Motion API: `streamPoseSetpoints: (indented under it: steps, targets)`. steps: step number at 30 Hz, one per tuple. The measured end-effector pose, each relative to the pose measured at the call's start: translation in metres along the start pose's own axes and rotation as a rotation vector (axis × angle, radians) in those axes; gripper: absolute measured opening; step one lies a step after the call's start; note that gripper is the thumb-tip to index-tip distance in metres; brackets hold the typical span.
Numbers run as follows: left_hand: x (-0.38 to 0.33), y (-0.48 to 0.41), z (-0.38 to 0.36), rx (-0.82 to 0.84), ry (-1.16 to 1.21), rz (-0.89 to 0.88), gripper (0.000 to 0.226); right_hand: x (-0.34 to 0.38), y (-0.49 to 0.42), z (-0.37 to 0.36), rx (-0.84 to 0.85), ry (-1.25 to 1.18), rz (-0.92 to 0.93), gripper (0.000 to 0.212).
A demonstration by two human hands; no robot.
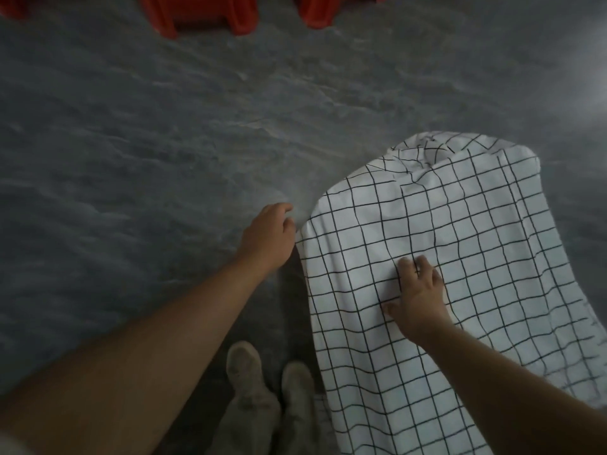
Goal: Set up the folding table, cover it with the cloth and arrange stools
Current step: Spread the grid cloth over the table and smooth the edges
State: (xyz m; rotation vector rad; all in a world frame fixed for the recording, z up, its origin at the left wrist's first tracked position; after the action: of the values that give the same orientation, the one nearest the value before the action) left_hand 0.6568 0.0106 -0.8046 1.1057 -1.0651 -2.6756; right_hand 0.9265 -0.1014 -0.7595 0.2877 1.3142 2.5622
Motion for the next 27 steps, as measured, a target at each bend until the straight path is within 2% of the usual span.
streamPoseSetpoints:
  steps: [5, 10, 13, 14, 16, 18, 20, 22, 27]
  targets:
    - [-0.047, -0.04, 0.002, 0.128, 0.045, -0.029, 0.04, 0.002, -0.001, 0.005, 0.03, 0.006, -0.042, 0.09]
    - [-0.06, -0.084, 0.004, 0.211, 0.082, 0.09, 0.036, 0.011, -0.001, 0.017, 0.174, 0.042, -0.126, 0.088]
    - [-0.058, -0.11, 0.002, 0.25, 0.014, 0.139, 0.034, 0.021, -0.006, 0.047, 0.215, 0.126, -0.202, 0.07]
    - [-0.057, -0.116, 0.002, 0.255, -0.004, 0.138, 0.034, 0.027, -0.012, 0.063, 0.182, 0.172, -0.197, 0.058]
    - [-0.058, -0.13, -0.001, 0.289, -0.01, 0.093, 0.033, 0.044, -0.029, 0.102, -0.011, 0.161, -0.132, 0.034]
    - [-0.059, -0.143, -0.005, 0.33, 0.027, 0.068, 0.031, 0.061, -0.05, 0.139, -0.229, 0.086, -0.045, 0.025]
    - [-0.059, -0.158, -0.013, 0.391, 0.111, 0.095, 0.03, 0.075, -0.076, 0.164, -0.355, 0.011, 0.002, 0.031]
    - [-0.063, -0.167, -0.026, 0.486, 0.254, 0.133, 0.031, 0.081, -0.102, 0.177, -0.376, -0.031, -0.035, 0.038]
    - [-0.076, -0.171, -0.046, 0.806, 0.571, 0.251, 0.03, 0.085, -0.14, 0.156, -0.128, -0.015, -0.184, 0.066]
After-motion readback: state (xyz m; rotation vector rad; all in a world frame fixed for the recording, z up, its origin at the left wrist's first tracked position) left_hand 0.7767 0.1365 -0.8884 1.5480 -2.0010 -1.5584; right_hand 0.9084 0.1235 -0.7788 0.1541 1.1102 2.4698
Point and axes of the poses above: each hand's wrist, its own y-axis away from the middle knuckle, its own z-axis out of the back of the hand, x = y × z, the point moved 5 cm from there along -y, towards the middle knuckle, and after that the axes turned 14 degrees about x, right-handed, at the moved point
